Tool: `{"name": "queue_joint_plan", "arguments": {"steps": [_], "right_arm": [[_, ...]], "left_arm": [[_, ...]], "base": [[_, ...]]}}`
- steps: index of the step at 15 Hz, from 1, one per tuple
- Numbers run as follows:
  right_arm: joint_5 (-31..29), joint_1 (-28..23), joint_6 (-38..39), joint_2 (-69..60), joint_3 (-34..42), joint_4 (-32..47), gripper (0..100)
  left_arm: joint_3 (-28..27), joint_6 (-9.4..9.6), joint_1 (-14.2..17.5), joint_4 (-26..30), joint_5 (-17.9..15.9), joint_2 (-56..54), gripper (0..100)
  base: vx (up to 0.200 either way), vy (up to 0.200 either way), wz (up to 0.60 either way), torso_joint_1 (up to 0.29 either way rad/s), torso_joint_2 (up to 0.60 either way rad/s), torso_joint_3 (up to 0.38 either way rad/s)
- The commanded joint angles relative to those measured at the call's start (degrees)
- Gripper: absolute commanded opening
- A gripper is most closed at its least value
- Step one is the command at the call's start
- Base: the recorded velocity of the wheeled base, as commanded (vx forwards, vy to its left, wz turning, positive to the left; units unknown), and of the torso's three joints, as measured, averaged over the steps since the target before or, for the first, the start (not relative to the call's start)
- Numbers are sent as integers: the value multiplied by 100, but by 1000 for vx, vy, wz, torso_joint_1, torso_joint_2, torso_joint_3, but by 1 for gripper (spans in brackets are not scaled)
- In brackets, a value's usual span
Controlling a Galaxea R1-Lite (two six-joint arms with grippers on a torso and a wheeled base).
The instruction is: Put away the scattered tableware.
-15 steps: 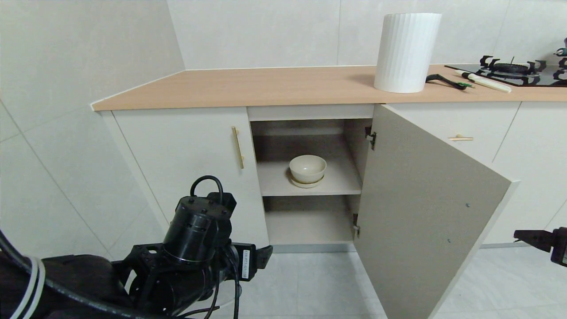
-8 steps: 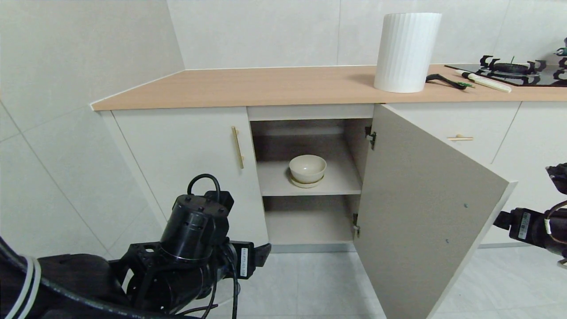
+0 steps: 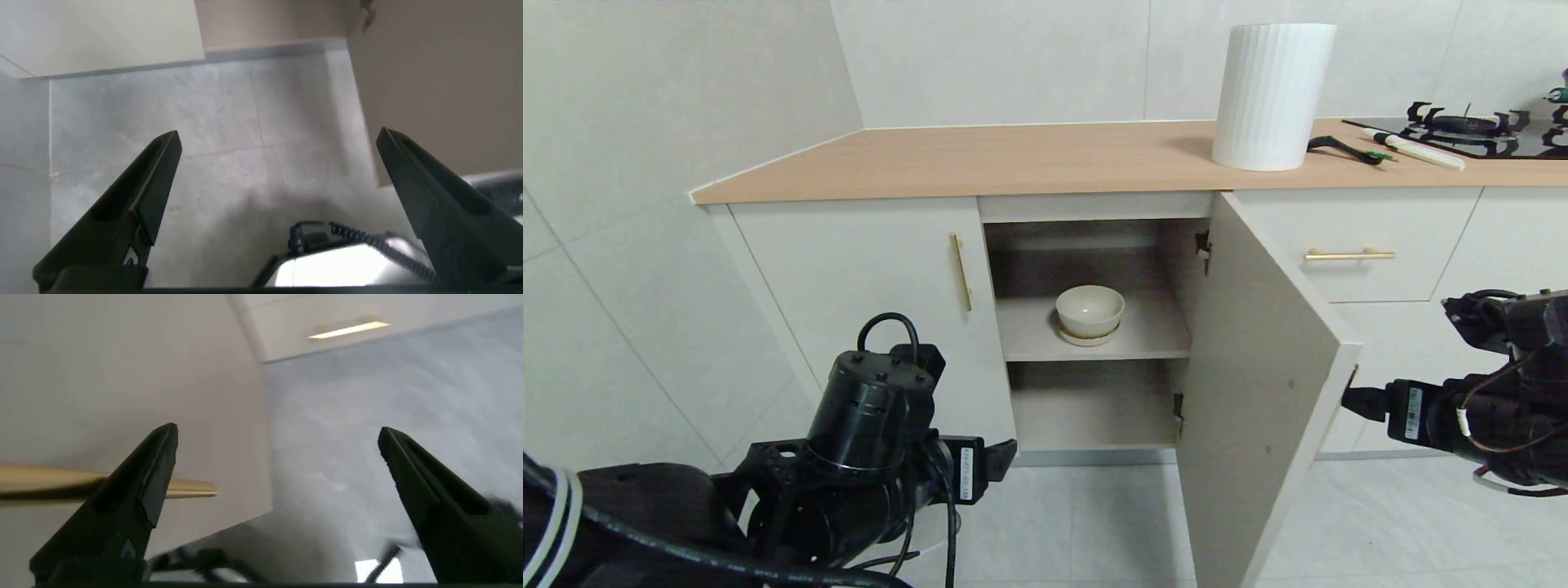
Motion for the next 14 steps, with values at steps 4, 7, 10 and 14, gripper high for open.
{"name": "queue_joint_plan", "arguments": {"steps": [4, 7, 10, 14], "right_arm": [[-6, 1184, 157, 624, -643, 25, 100], [20, 1386, 149, 1239, -1214, 16, 100], [179, 1386, 131, 1801, -1917, 16, 100], [311, 1386, 122, 2522, -2805, 34, 100]], "left_arm": [[-47, 52, 159, -1, 416, -277, 100], [-12, 272, 168, 34, 416, -628, 100], [-39, 404, 396, 70, 407, -777, 100], [-3, 562, 722, 87, 416, -821, 100]], "base": [[0, 0, 0, 0, 0, 0], [0, 0, 0, 0, 0, 0], [0, 0, 0, 0, 0, 0], [0, 0, 0, 0, 0, 0]]}}
